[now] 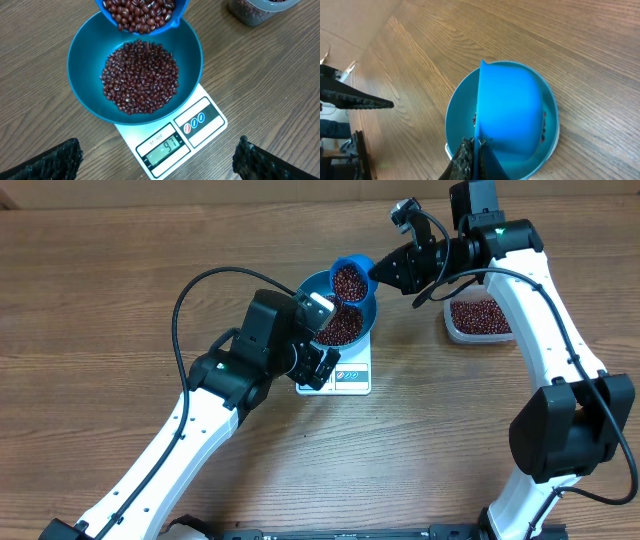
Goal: Scoop item into bowl and weigh 150g on scale
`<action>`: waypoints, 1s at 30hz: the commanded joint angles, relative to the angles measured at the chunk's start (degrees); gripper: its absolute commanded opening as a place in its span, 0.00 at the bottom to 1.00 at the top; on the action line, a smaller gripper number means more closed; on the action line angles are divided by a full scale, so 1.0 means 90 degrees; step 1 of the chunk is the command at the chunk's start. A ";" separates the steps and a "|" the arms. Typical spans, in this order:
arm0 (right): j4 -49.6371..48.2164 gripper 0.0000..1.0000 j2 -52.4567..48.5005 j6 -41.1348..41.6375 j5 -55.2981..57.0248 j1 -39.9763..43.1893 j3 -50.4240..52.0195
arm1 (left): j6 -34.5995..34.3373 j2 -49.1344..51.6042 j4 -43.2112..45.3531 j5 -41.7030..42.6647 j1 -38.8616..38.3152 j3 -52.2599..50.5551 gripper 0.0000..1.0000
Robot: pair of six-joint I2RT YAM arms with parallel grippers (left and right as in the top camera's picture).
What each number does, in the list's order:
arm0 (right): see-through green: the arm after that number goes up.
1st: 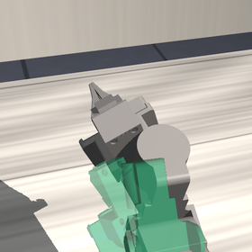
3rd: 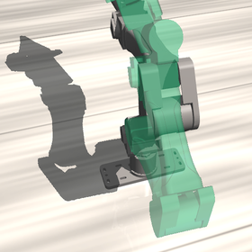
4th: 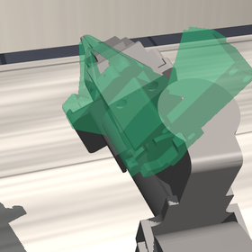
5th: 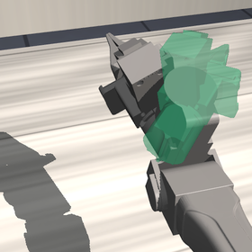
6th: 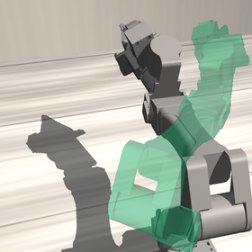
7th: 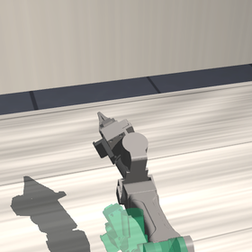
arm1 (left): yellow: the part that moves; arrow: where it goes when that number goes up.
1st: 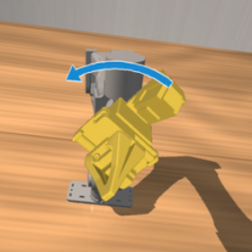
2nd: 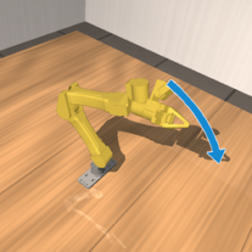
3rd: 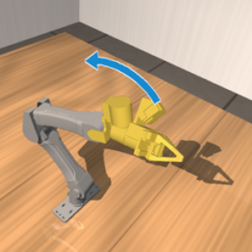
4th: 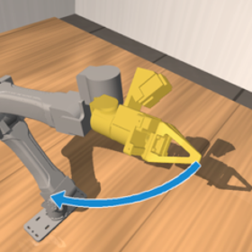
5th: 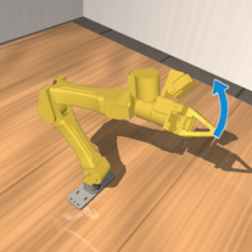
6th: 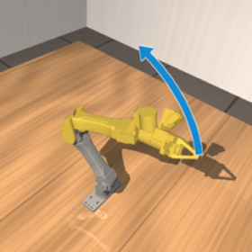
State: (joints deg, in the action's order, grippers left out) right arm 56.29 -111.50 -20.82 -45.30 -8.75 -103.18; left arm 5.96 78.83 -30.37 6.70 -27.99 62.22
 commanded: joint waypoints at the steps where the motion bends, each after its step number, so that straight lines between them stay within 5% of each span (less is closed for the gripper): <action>1: -0.0112 0.04 0.0245 -0.0007 -0.0012 -0.0027 -0.0223 | -0.0092 -0.0010 0.0019 0.0044 0.0032 -0.0015 1.00; 30: -0.0631 0.04 0.0245 -0.1569 0.0070 -0.0034 -0.0223 | -0.0092 -0.0010 0.0019 0.0044 0.0032 -0.0015 1.00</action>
State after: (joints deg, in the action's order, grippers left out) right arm 51.05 -111.50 -31.44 -43.90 -8.75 -103.18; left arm 5.96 78.83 -30.37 6.70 -27.99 62.22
